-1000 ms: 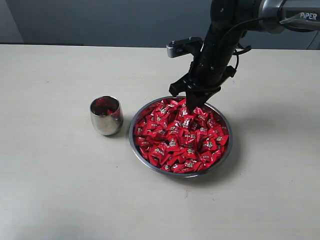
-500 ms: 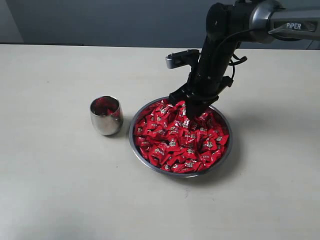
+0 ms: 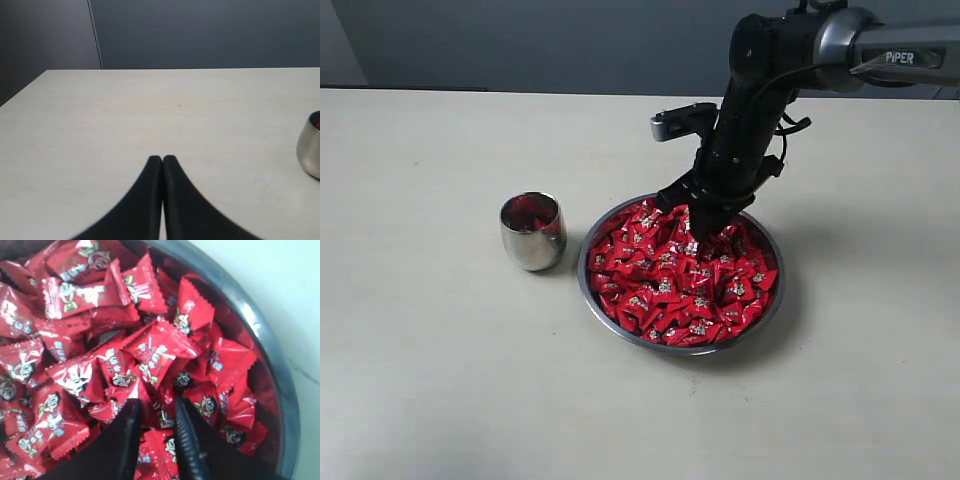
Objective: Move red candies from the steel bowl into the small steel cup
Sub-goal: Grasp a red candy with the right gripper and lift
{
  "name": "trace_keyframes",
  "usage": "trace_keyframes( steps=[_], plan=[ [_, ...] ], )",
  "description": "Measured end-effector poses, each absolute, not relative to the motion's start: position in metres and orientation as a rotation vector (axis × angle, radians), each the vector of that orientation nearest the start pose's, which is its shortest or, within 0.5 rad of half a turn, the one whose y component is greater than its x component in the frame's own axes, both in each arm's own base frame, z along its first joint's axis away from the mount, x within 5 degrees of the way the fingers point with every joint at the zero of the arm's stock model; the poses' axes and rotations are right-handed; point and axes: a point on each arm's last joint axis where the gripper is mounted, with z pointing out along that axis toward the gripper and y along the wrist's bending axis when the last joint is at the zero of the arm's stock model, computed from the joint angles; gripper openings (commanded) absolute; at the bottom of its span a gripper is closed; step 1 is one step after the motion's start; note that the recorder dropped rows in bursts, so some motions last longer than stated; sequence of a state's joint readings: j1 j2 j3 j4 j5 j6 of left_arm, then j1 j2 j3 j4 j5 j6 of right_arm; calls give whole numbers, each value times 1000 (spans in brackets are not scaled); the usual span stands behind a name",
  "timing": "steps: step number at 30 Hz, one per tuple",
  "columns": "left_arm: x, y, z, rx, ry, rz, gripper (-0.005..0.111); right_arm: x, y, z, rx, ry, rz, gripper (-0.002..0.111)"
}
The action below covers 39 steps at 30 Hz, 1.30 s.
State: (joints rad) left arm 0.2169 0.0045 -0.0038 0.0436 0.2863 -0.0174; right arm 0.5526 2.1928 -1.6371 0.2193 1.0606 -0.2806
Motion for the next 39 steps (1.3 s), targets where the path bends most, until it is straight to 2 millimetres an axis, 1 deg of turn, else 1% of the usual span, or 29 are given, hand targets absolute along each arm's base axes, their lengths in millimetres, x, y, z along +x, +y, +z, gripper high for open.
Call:
trace_keyframes(
  steps=[2, 3, 7, 21, 24, 27, 34, 39],
  plan=[
    [53, 13, 188, -179, 1765, 185, 0, 360, 243, 147, -1110, 2907, 308, 23],
    [53, 13, 188, -179, 1765, 185, 0, 360, 243, 147, -1110, 2907, 308, 21],
    [53, 13, 188, -179, 1765, 185, 0, 360, 243, 147, -1110, 2907, 308, -1],
    [53, 13, 188, -179, 1765, 185, 0, 359, 242, 147, -1133, 2921, 307, -1],
    [53, 13, 188, -179, 1765, 185, 0, 358, 241, 151, -1136, 2915, 309, -1],
    [53, 13, 188, -179, 1765, 185, 0, 358, 241, 160, -1132, 2894, 312, -1],
    [53, 13, 188, -179, 1765, 185, 0, 360, 242, 195, -1111, 2801, 329, -1],
    [53, 13, 188, -179, 1765, 185, 0, 360, 243, 207, -1095, 2778, 342, -1]
  ],
)
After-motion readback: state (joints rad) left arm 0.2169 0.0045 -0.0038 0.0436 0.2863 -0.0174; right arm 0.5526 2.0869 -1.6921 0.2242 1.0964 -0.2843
